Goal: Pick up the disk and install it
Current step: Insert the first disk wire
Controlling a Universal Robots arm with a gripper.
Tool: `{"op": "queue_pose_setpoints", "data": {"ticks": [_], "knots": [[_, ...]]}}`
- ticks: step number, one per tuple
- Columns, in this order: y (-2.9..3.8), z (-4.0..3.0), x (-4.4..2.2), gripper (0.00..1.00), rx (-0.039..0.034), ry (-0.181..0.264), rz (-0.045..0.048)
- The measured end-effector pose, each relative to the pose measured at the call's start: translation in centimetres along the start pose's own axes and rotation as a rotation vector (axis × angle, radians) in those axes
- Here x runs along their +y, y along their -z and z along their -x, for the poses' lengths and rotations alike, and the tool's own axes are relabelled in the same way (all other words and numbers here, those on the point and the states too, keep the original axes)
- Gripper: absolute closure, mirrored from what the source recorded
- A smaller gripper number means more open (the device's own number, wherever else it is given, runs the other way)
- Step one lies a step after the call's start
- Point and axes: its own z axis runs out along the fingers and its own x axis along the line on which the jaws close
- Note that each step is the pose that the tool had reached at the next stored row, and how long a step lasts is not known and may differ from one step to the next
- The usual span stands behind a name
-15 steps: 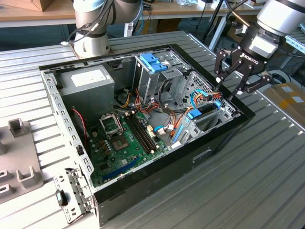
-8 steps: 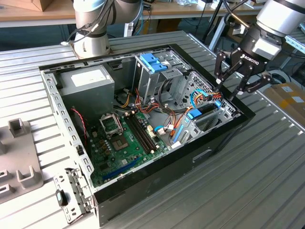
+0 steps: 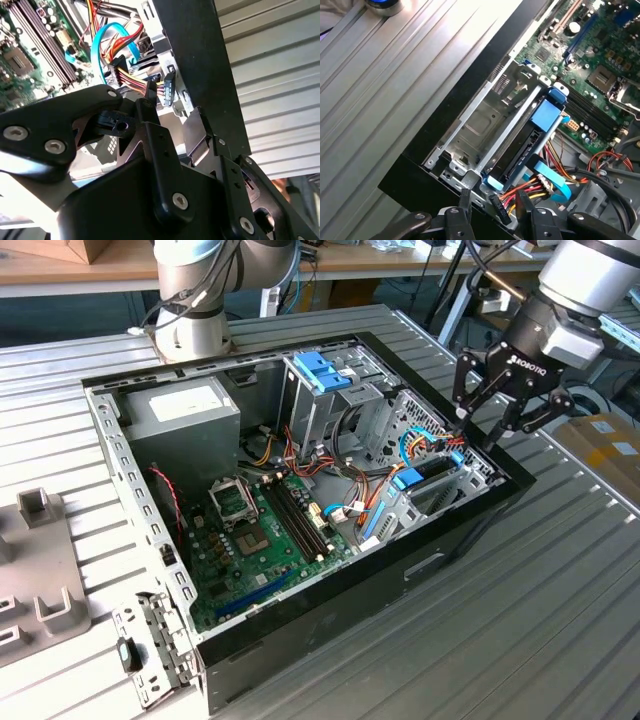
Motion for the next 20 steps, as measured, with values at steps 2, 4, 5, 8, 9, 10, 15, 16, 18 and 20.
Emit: {"op": "queue_pose_setpoints", "data": {"ticks": [2,4,5,8,9,10,15,16,18,20], "knots": [[0.00,0.00,0.00,0.52,0.0021,0.020,0.0008],[0.00,-0.01,-0.01,0.52,0.0043,0.040,0.0018],[0.00,0.00,0.00,0.52,0.0065,0.061,0.0028],[0.00,0.00,0.00,0.52,0.0097,0.090,0.0041],[0.00,0.00,0.00,0.52,0.0114,0.105,0.0048],[0.00,0.00,0.00,0.52,0.0123,0.114,0.0051],[0.00,0.03,-0.03,0.52,0.0179,0.166,0.0076],[0.00,0.13,-0.10,0.52,0.0193,0.179,0.0081],[0.01,0.32,-0.26,0.52,0.0216,0.200,0.0091],[-0.02,0.42,-0.35,0.52,0.0242,0.227,0.0101]]}}
